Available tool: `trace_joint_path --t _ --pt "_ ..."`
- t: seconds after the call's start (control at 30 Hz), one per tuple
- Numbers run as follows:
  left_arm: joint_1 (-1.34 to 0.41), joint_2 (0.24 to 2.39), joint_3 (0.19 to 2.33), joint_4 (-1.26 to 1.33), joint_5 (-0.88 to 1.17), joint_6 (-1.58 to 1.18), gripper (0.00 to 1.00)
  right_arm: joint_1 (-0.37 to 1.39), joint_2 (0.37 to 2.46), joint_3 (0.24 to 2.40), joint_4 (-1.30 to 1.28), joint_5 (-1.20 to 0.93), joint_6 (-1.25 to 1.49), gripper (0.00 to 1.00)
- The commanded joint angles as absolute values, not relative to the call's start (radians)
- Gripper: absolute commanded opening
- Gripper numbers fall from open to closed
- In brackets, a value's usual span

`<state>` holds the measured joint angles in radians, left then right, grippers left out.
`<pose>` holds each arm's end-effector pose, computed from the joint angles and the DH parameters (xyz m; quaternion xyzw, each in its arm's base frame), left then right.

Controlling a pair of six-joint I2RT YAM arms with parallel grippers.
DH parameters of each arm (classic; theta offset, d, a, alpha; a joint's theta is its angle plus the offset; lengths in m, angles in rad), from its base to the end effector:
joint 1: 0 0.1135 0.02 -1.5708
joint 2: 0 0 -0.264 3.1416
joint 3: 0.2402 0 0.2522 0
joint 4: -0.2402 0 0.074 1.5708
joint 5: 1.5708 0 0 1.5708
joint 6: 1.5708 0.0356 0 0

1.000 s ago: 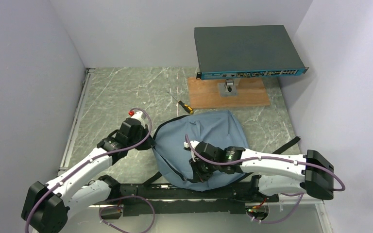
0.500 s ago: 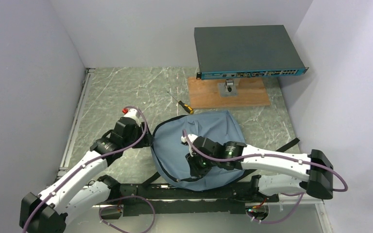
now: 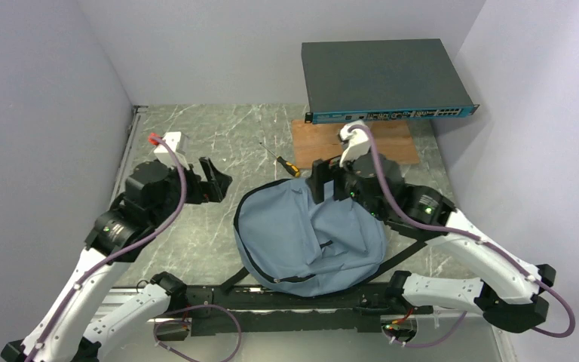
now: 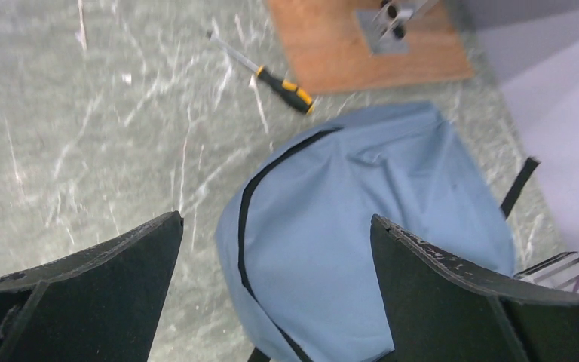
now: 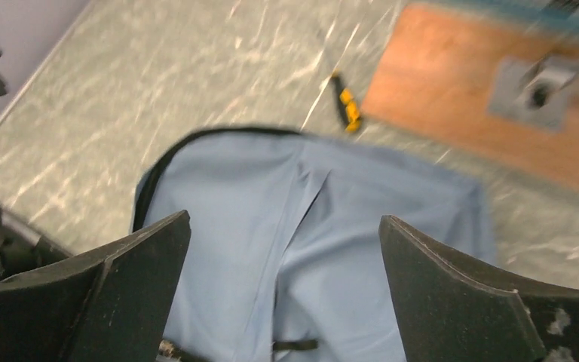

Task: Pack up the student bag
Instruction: Reset both arms

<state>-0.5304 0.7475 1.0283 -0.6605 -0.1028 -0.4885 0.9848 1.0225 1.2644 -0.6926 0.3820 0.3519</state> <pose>0.1284 -0.0711 0.3779 -0.0115 0.8272 -0.2361 0.5098 0.1229 0.1611 0.4091 -0.1630 0.8219 0.1970 0.5090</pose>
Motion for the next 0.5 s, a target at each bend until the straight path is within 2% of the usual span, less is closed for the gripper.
trace_joint_path --t 0.0,0.3,0.47 --pt "-0.528 0.738 1.196 -0.705 -0.122 -0.41 1.0 0.985 0.973 1.423 -0.728 0.625 0.203 0.99" --pt "-0.527 0.715 1.425 -0.7 -0.168 -0.31 1.0 0.985 0.862 1.647 -0.681 0.877 0.081 1.0" --pt "-0.528 0.675 1.475 -0.668 -0.191 -0.262 1.0 0.985 0.794 1.653 -0.57 0.922 -0.015 1.0"
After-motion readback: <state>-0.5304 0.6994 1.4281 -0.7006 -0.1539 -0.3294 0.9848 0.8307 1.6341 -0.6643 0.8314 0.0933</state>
